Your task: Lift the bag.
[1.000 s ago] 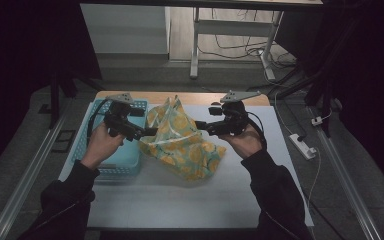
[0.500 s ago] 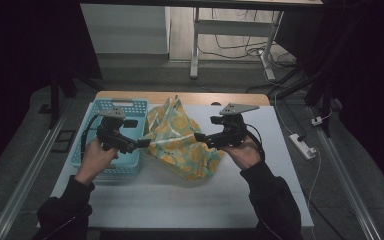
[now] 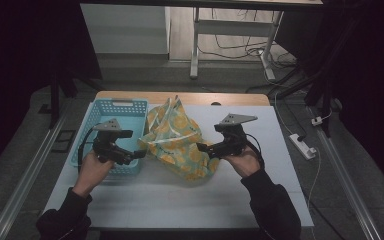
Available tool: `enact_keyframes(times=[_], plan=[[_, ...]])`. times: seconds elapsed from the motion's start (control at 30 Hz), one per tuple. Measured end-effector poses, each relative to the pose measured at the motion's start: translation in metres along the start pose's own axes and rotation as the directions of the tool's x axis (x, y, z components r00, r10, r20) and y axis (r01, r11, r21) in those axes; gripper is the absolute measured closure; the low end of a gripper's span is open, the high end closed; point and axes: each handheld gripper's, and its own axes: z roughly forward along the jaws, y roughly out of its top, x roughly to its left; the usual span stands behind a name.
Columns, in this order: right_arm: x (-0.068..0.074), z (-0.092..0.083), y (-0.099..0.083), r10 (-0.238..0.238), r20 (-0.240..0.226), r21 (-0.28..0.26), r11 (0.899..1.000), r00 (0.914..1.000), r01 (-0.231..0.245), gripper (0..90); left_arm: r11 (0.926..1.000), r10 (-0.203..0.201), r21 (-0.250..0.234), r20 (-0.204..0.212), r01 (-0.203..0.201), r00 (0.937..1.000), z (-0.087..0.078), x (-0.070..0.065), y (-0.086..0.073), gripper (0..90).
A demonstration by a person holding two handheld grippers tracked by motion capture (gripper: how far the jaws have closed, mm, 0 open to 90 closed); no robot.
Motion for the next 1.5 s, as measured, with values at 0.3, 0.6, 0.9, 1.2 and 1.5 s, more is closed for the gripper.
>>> enact_keyframes(times=[0.3,0.6,0.9,1.2,1.5], plan=[[0.001,-0.009,-0.016,-0.006,0.045,-0.003,1.0,0.999,0.006,1.1,0.9998,-0.016,0.012,-0.004,0.016,0.9999,-0.003,-0.006,-0.014,0.0],[0.006,-0.018,-0.03,-0.003,0.034,0.017,1.0,0.9994,0.003,0.0,0.9996,-0.024,0.012,-0.019,0.024,0.9995,-0.015,-0.013,-0.027,0.0],[0.013,-0.033,-0.045,0.021,0.043,0.014,1.0,0.9989,-0.021,0.0,0.9992,-0.039,0.01,-0.037,0.04,0.9985,-0.032,-0.024,-0.049,0.0],[0.022,-0.048,-0.058,0.029,0.075,-0.002,1.0,0.9968,-0.029,0.0,0.9972,-0.075,-0.003,-0.067,0.075,0.9949,-0.051,-0.034,-0.078,0.0],[0.03,-0.066,-0.082,0.042,0.121,0.001,0.999,0.9917,-0.042,0.0,0.9937,-0.112,-0.022,-0.106,0.11,0.988,-0.068,-0.04,-0.101,0.0]])
